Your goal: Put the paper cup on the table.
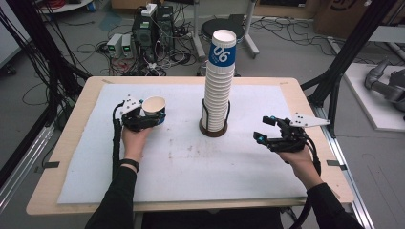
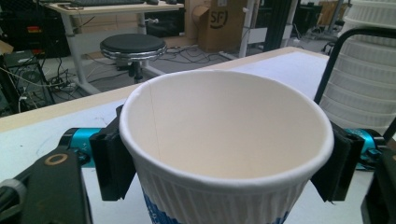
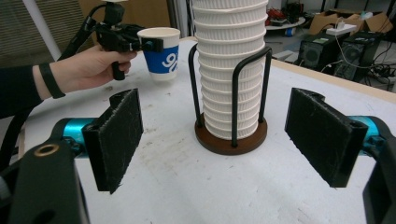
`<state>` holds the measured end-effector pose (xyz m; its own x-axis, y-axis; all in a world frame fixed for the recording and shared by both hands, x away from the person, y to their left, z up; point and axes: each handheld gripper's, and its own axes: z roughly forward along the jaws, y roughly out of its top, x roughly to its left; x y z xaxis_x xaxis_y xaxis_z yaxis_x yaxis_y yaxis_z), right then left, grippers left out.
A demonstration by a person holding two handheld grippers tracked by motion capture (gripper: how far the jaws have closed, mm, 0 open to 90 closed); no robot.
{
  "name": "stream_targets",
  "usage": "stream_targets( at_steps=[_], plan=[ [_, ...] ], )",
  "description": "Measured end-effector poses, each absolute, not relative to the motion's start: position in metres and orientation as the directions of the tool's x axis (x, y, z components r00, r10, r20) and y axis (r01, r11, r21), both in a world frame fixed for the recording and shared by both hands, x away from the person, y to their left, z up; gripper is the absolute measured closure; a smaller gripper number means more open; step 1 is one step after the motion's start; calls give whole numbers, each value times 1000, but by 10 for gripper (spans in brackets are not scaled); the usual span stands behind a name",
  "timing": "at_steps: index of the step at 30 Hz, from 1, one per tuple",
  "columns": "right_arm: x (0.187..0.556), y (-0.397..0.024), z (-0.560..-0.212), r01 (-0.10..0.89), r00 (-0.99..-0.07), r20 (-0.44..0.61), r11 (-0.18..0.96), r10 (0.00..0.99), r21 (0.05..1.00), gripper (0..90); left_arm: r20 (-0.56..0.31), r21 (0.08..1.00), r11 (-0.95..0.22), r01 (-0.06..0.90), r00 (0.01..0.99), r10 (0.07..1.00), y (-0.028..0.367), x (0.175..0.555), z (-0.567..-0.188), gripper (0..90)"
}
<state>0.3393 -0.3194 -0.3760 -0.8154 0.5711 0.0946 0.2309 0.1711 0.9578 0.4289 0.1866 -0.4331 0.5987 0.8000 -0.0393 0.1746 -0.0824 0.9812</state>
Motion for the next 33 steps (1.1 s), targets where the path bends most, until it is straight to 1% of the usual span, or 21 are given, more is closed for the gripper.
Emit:
stream_targets(
  at_steps=[10,20,23,33],
  plan=[
    [337,-319,-378,229,-814,81,190,575,955,197,-53,973,-90,211,589,806,190,435,-444,218],
    [340,-320,-380,232,-817,84,192,571,953,197,-69,967,-92,239,587,807,189,435,-445,182],
    [340,-319,-380,232,-814,78,199,575,952,197,-109,958,-72,277,586,803,189,435,-445,175],
    [342,-317,-381,226,-819,77,197,569,954,197,-102,944,-106,311,585,804,187,433,-445,163]
  ],
)
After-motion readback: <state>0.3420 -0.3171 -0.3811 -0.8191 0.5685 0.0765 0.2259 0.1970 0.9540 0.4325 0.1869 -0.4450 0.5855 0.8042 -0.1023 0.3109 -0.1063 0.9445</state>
